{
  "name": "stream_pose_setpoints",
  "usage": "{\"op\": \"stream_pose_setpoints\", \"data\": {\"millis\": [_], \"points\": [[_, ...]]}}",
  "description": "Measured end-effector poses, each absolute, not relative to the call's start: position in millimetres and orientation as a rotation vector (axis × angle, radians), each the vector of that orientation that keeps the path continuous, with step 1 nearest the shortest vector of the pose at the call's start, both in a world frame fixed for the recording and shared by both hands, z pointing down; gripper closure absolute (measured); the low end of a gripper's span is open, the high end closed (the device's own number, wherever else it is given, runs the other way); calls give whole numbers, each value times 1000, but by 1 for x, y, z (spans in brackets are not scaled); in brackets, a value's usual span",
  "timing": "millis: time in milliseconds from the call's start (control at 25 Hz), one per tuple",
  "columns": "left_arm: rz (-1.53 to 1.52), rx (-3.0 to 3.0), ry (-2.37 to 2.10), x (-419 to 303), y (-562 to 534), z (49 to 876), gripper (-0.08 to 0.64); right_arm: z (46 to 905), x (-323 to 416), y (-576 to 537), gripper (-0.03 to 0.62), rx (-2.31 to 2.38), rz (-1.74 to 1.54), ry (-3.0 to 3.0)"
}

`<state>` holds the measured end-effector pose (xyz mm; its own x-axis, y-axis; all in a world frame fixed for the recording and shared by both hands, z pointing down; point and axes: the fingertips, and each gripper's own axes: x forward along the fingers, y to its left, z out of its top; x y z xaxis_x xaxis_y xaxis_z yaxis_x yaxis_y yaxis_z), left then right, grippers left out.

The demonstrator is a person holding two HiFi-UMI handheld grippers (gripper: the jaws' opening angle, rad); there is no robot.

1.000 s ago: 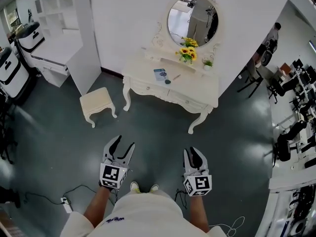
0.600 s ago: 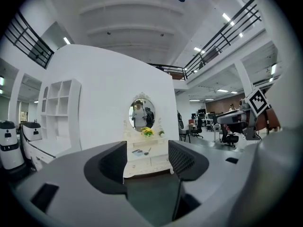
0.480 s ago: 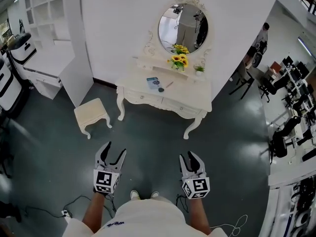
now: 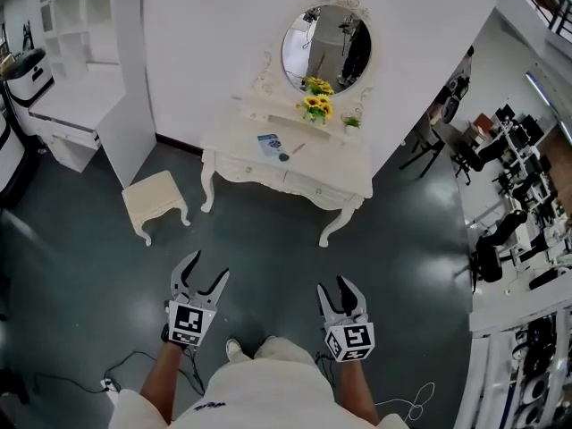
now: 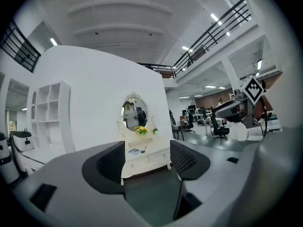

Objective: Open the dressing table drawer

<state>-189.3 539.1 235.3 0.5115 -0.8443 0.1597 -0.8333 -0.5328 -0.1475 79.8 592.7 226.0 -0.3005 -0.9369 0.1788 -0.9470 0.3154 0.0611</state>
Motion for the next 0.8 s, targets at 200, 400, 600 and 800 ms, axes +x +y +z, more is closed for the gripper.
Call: {"op": "stream_pose_setpoints", "data": {"millis": [200,400,600,800], "points": [[-235,-2706,1572,-208,552,242,266,231,74,592,340,1718,129,-2392],[-204,-2679,1594,-220,558,245,256,235,63,580,287,1686,73,-2393],[-196,-2692,1607,-213,557,241,256,231,66,560,287,1707,89,-2425],[-240,-2694,1599,-197,546,243,256,244,58,540,287,1647,125,-2464]]}}
